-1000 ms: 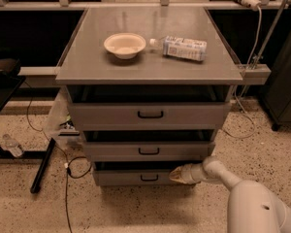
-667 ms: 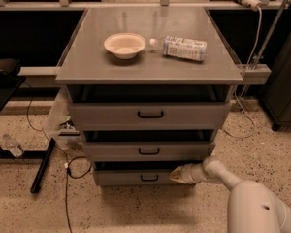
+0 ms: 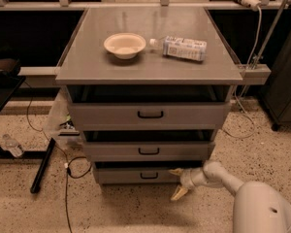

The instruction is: Close bottom drawer

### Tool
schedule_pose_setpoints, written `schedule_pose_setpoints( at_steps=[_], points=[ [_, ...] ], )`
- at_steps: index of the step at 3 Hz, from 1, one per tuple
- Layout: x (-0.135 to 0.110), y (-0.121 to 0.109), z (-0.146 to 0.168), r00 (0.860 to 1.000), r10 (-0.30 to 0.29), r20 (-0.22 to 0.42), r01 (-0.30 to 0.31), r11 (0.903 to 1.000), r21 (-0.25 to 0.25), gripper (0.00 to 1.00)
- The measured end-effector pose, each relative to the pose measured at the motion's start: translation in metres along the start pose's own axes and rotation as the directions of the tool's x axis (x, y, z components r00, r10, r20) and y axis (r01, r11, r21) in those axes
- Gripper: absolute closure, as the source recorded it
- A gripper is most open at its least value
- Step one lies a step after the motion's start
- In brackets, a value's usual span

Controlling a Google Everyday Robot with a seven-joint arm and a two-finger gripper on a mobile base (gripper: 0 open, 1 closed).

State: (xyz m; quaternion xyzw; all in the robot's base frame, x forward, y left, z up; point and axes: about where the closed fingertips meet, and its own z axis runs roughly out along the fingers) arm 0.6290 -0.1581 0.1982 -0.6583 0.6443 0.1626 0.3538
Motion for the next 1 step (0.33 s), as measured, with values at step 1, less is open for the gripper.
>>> schedule_pose_setpoints(
  at_steps=[1],
  points=[
    [-0.0029, 0.0089, 0.004, 1.0, 0.001, 0.007, -0.001, 0.9999, -0.017, 0.0]
  ],
)
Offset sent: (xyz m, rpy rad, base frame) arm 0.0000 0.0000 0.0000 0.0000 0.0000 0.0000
